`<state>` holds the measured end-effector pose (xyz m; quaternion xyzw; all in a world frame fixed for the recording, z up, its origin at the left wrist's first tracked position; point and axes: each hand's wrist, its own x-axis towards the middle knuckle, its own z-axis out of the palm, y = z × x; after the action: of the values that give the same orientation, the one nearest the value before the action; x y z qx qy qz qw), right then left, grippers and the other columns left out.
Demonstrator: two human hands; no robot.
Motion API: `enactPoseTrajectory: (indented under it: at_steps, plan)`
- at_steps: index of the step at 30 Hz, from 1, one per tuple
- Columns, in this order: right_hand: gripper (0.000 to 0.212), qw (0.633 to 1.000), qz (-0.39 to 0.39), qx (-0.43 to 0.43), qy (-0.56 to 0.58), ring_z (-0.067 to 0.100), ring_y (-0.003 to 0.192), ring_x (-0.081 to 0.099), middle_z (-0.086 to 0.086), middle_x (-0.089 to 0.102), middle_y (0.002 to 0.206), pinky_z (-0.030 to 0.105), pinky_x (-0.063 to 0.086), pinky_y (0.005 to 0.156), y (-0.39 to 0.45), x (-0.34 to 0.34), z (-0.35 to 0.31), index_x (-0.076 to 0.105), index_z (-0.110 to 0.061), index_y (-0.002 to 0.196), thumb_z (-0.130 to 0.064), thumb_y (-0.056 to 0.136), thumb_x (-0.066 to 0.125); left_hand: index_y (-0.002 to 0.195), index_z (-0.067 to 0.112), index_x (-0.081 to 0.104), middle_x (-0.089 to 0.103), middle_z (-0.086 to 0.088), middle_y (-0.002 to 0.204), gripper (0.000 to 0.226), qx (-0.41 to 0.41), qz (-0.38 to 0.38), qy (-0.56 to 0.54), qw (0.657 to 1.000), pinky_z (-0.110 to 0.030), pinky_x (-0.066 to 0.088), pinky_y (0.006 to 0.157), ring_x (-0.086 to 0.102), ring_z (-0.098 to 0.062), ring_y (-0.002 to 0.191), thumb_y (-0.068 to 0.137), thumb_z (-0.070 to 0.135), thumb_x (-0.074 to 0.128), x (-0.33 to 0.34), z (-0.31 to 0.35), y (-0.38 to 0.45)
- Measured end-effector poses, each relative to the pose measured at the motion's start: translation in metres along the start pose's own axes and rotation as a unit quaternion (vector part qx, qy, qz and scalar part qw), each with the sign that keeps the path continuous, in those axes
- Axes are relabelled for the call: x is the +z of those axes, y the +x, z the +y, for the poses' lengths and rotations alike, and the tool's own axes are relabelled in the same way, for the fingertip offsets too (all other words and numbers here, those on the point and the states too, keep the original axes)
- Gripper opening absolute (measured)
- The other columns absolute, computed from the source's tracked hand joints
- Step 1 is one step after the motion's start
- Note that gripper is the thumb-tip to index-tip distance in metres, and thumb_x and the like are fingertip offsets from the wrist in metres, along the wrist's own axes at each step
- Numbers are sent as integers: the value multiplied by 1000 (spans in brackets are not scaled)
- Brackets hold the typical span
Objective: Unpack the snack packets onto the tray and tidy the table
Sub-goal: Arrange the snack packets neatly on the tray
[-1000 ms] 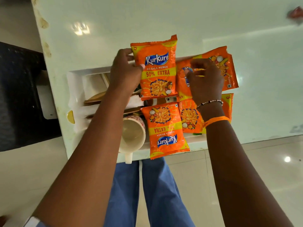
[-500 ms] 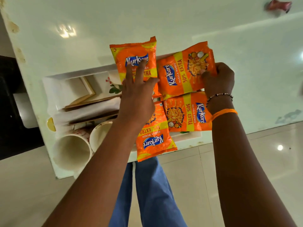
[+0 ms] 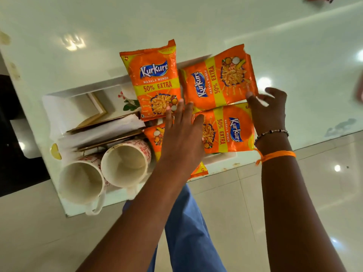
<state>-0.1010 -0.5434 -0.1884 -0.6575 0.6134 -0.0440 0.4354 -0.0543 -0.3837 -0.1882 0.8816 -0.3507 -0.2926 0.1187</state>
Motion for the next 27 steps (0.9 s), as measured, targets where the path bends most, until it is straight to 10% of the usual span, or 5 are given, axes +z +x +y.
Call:
enactPoseTrajectory:
  at_steps: [15,20,27]
  plan:
    - [31,987,-76,-69,-126,24,97,62,12,65,114,31,50,81,-2,-28,21,57,-11,116,-8,85,57,144,11,20,14,-13,157,65,6,-28,8,1000,-45,-2,117,5,-28,146,89,26,51,9,6,0]
    - [34,973,45,-175,-142,26,98,58,13,59,114,28,44,75,-40,-20,26,54,-11,113,-7,80,60,146,14,12,4,-10,159,68,-24,-6,-38,999,-43,0,117,-6,-29,146,91,24,50,19,10,-49]
    - [30,934,-216,-228,-169,24,82,61,14,65,105,38,53,75,-112,16,50,65,-7,99,10,78,53,147,23,5,-10,-7,159,74,-34,-79,26,996,-54,4,115,-17,-38,142,88,7,48,38,-8,-91]
